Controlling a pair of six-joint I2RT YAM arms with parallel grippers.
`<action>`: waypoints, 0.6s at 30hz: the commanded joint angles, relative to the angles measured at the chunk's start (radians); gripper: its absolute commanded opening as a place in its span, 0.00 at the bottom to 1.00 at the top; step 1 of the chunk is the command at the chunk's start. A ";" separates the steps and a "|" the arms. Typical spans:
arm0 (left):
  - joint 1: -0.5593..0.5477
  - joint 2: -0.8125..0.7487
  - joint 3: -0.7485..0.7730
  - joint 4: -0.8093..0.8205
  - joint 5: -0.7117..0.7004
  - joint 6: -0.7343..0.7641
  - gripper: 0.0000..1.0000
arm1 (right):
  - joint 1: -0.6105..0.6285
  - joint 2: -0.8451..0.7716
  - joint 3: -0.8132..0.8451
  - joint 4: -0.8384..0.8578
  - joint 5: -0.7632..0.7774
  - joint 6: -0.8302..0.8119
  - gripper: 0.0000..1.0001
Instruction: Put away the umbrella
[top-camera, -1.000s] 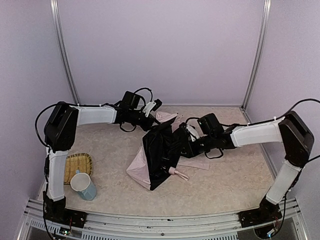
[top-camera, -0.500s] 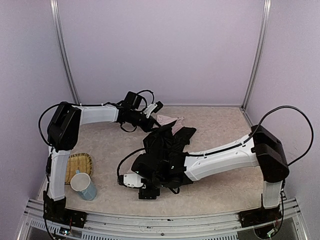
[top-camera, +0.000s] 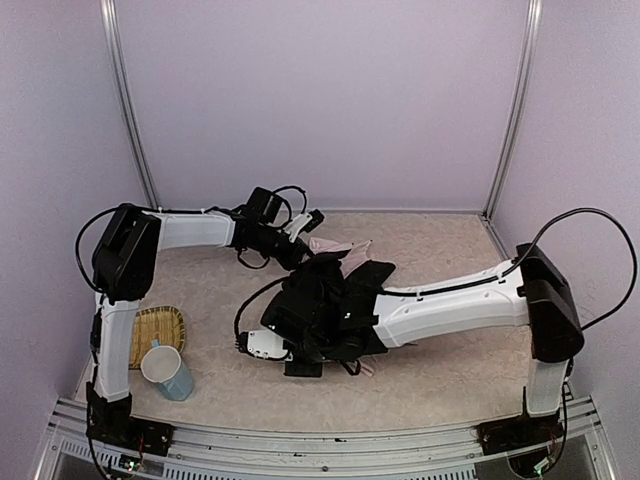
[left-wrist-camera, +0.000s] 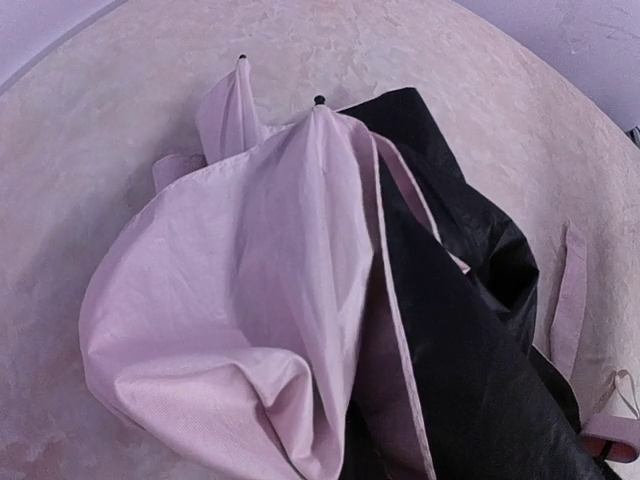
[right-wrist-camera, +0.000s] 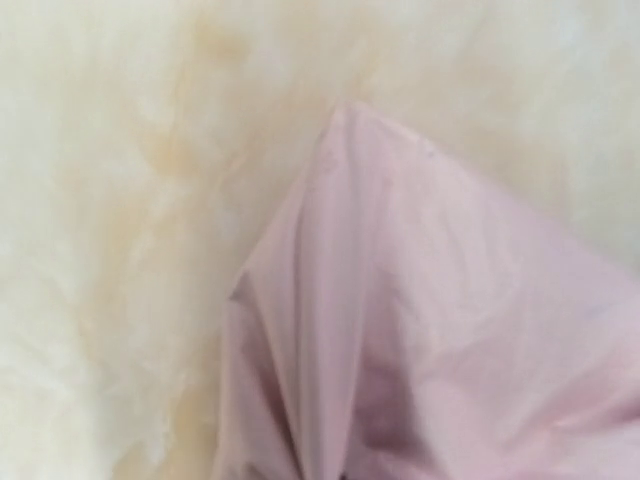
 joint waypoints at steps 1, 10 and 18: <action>0.015 -0.036 -0.088 -0.147 -0.055 0.086 0.00 | -0.078 -0.209 -0.018 0.083 -0.146 0.122 0.00; 0.030 -0.070 -0.142 -0.240 -0.020 0.170 0.00 | -0.421 -0.307 -0.240 0.363 -0.546 0.380 0.00; 0.046 -0.057 -0.144 -0.249 0.023 0.147 0.00 | -0.505 -0.153 -0.336 0.433 -0.611 0.472 0.00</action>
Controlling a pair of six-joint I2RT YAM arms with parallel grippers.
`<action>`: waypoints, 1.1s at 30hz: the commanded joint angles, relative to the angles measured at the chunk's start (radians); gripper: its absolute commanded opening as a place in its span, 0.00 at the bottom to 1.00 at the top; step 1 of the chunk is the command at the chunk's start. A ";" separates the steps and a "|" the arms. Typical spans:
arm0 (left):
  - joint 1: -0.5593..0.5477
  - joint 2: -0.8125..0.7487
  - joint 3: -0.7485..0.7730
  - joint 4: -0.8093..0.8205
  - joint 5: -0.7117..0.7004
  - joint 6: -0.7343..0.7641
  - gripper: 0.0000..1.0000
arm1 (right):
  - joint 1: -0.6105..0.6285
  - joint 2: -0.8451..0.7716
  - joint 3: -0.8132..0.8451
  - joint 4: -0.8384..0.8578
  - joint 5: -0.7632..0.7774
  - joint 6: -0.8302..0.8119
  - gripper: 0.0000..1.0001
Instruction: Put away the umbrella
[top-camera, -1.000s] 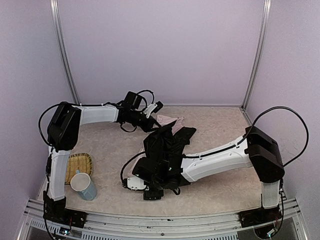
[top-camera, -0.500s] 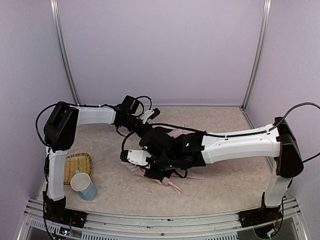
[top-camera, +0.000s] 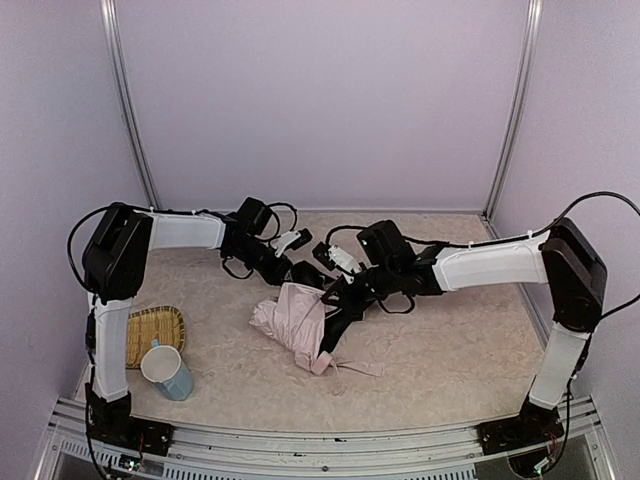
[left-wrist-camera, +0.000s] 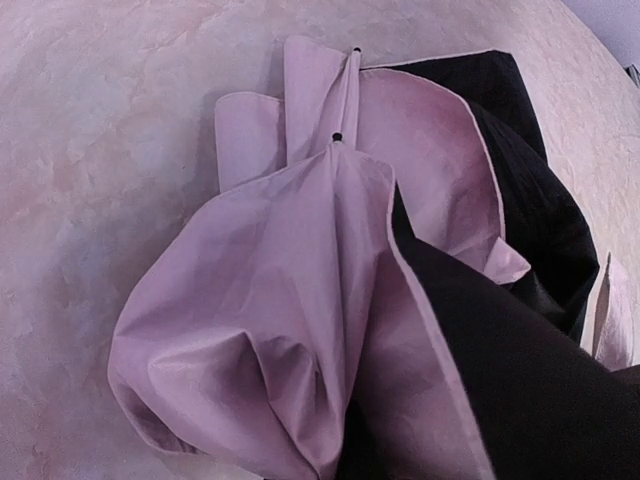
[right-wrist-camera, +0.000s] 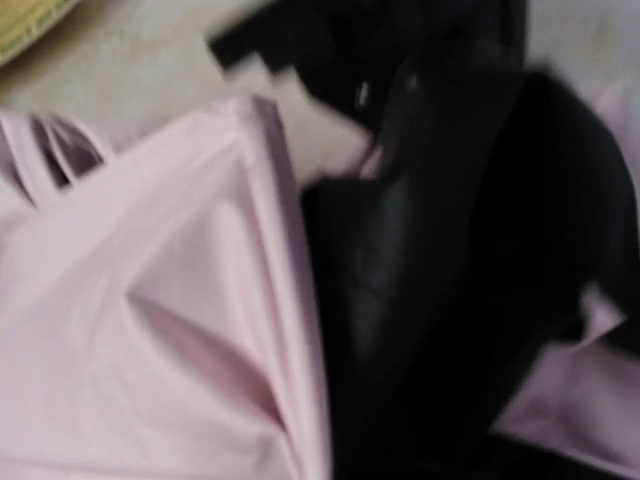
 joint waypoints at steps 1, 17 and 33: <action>0.007 0.013 -0.017 -0.071 0.024 0.044 0.00 | -0.022 0.098 -0.031 0.055 -0.017 0.092 0.00; -0.023 -0.566 -0.522 0.488 -0.028 0.184 0.77 | -0.088 0.229 -0.062 0.016 -0.127 0.069 0.00; -0.077 -0.300 -0.404 0.227 0.079 0.444 0.83 | -0.100 -0.018 -0.090 0.023 -0.164 0.138 0.72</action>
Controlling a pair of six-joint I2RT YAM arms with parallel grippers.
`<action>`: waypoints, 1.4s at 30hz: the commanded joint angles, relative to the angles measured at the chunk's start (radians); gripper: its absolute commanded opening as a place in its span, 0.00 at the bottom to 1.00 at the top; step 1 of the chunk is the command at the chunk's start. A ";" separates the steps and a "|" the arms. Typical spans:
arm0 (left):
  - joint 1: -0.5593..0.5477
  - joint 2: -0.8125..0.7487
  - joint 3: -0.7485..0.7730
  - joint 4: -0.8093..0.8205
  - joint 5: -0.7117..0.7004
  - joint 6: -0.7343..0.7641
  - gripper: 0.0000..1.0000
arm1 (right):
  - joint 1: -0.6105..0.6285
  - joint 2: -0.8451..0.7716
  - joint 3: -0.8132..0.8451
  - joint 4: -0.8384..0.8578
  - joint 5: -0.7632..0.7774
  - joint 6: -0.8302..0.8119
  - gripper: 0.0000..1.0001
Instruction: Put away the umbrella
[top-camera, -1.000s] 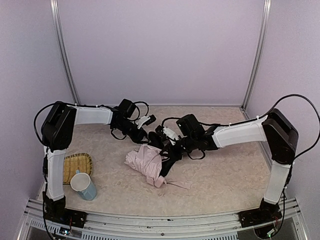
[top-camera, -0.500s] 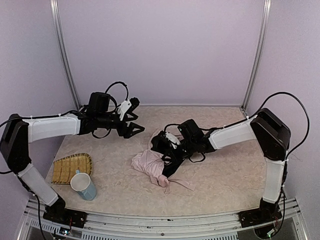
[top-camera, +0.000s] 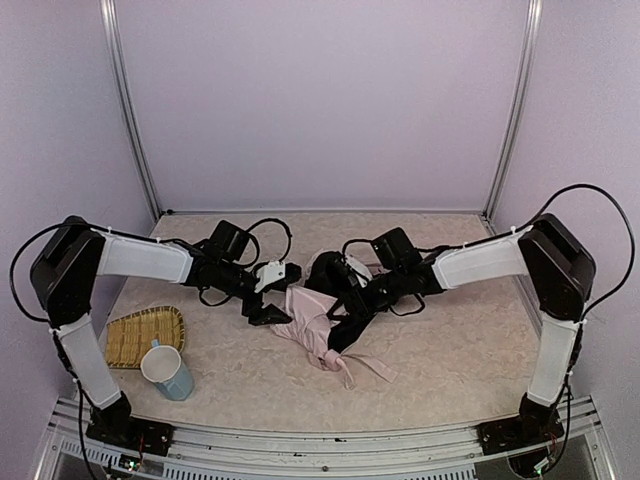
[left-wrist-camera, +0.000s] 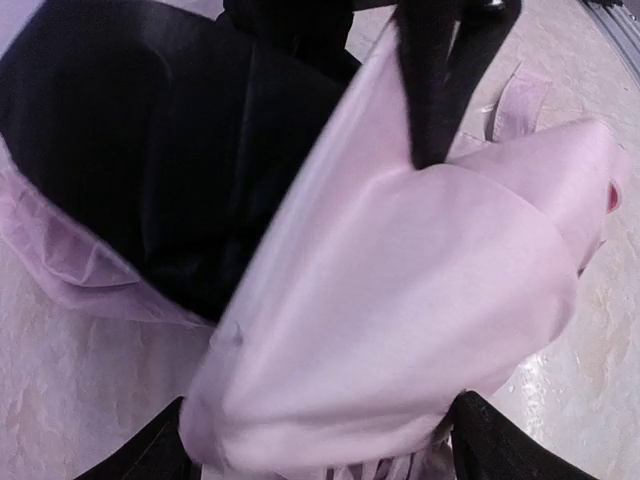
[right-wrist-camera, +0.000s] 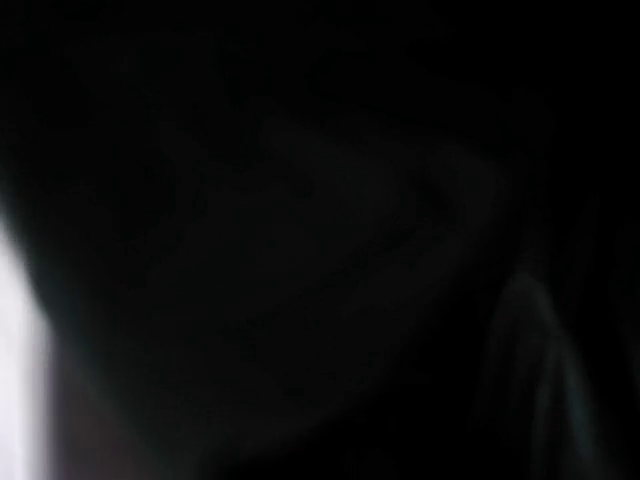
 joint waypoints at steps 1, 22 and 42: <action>-0.018 0.119 0.196 -0.142 0.064 -0.058 0.83 | 0.044 -0.197 -0.075 -0.015 0.126 0.036 0.76; -0.027 0.173 0.283 -0.218 0.027 -0.124 0.84 | 0.386 -0.594 -0.595 0.167 0.815 0.041 0.83; -0.024 0.172 0.278 -0.234 0.035 -0.110 0.84 | 0.392 -0.170 -0.423 0.249 1.086 -0.259 0.68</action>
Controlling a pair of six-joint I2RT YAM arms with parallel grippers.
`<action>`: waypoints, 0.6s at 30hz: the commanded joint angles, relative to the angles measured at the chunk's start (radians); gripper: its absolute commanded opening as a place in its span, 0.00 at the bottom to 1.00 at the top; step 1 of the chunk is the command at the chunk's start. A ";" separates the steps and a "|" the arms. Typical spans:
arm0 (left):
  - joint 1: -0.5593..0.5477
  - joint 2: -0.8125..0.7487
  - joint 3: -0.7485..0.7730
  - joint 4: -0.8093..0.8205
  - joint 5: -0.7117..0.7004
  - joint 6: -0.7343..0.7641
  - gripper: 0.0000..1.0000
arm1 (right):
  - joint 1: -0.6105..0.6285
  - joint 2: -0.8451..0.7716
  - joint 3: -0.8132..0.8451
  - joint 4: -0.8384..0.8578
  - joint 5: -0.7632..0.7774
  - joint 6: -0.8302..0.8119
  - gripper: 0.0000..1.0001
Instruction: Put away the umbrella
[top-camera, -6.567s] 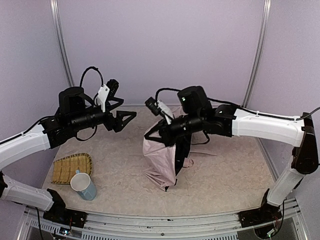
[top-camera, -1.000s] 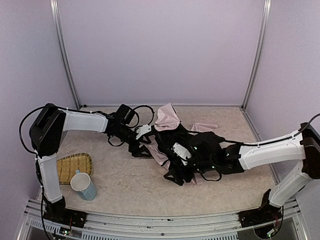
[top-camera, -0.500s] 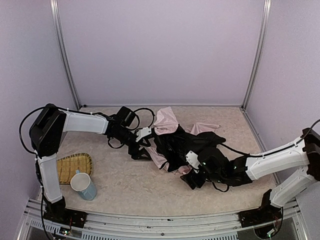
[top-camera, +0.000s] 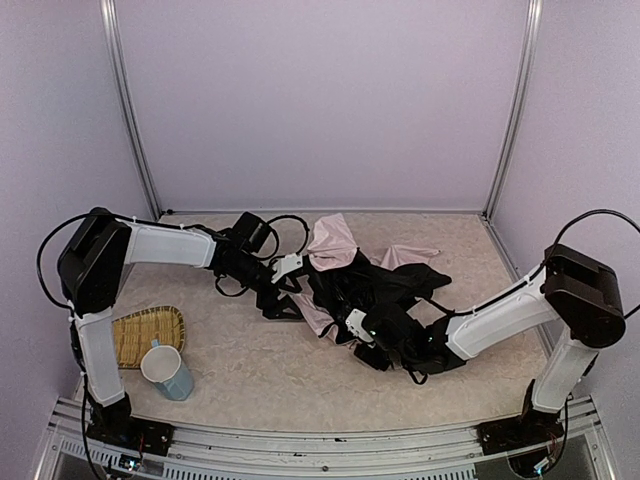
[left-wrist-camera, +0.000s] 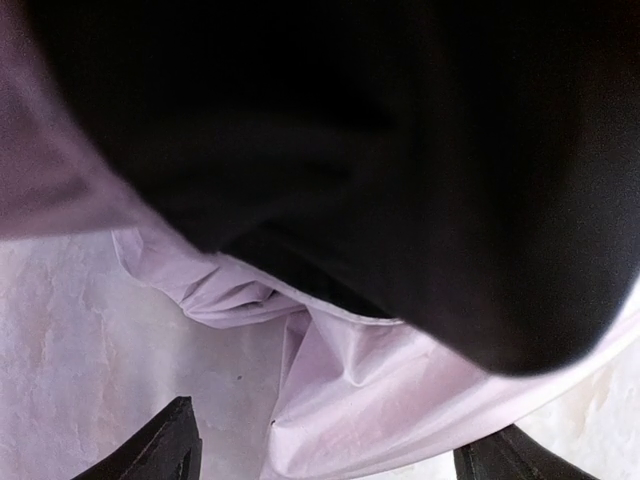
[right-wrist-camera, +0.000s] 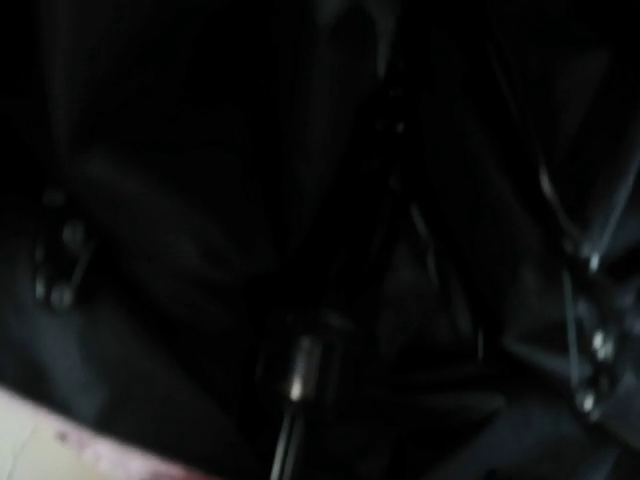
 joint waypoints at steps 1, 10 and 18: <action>0.001 -0.023 -0.006 0.003 0.017 0.010 0.84 | 0.011 0.058 0.013 0.040 0.065 -0.059 0.65; 0.016 -0.082 -0.012 0.029 0.054 -0.029 0.84 | 0.010 0.012 0.054 -0.026 0.085 -0.051 0.00; 0.089 -0.421 -0.144 0.344 0.109 -0.227 0.87 | -0.113 -0.258 0.156 -0.191 -0.383 -0.001 0.00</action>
